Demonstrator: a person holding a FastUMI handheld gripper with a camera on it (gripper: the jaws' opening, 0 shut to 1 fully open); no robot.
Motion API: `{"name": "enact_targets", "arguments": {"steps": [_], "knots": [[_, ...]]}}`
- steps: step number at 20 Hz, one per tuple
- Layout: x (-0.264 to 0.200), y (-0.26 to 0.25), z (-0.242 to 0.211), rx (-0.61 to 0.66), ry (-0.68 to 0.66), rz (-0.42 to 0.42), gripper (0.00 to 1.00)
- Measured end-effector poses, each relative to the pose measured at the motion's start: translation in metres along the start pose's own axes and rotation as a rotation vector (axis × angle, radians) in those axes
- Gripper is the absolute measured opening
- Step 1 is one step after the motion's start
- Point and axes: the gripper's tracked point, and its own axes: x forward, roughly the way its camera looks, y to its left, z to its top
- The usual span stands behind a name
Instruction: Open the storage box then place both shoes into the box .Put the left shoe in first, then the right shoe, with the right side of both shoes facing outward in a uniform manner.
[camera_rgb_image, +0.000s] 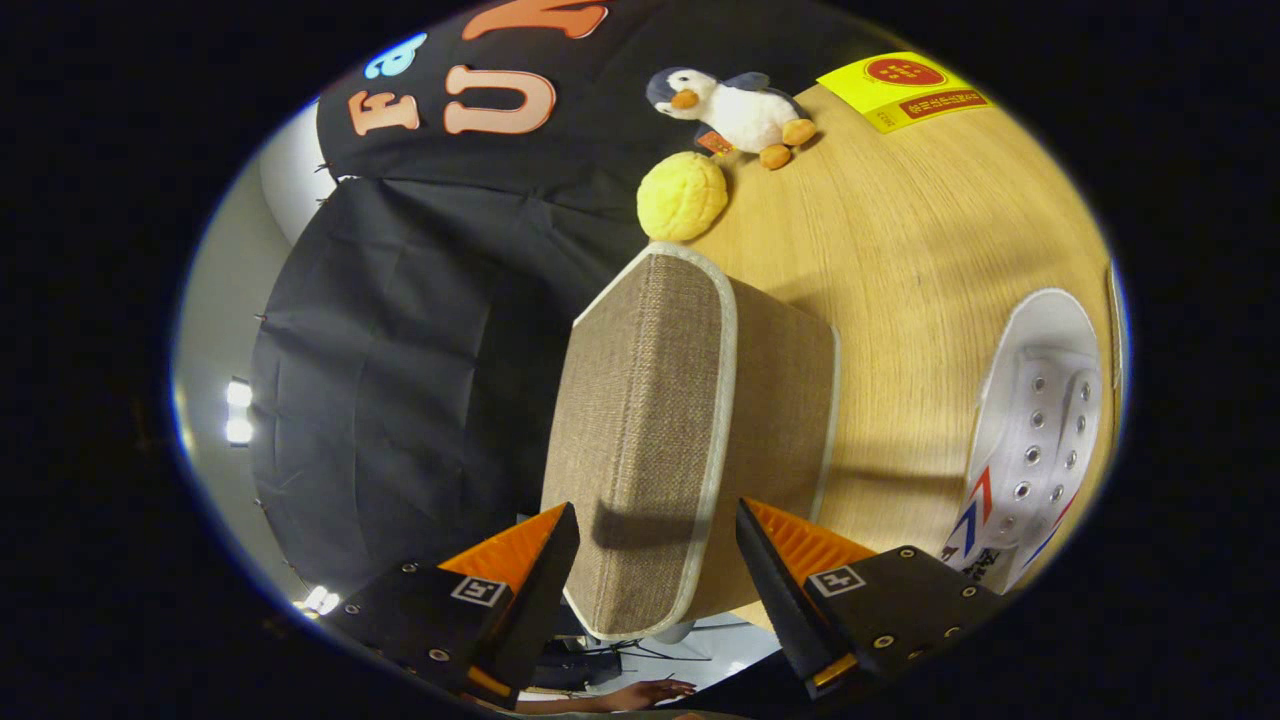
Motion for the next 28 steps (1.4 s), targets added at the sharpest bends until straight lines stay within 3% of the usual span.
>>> {"name": "enact_targets", "arguments": {"steps": [5,8,11,18,25,28], "knots": [[-0.012,0.026,0.003,0.03,-0.019,0.097,0.85],[-0.024,0.057,0.018,0.048,-0.081,0.206,0.83],[-0.015,0.03,0.017,-0.017,-0.077,0.097,0.84],[0.013,-0.008,0.005,0.052,-0.057,0.025,0.87],[0.005,0.011,0.002,0.1,-0.034,0.125,0.86],[-0.013,0.035,0.009,0.127,-0.05,0.222,0.81]]}}
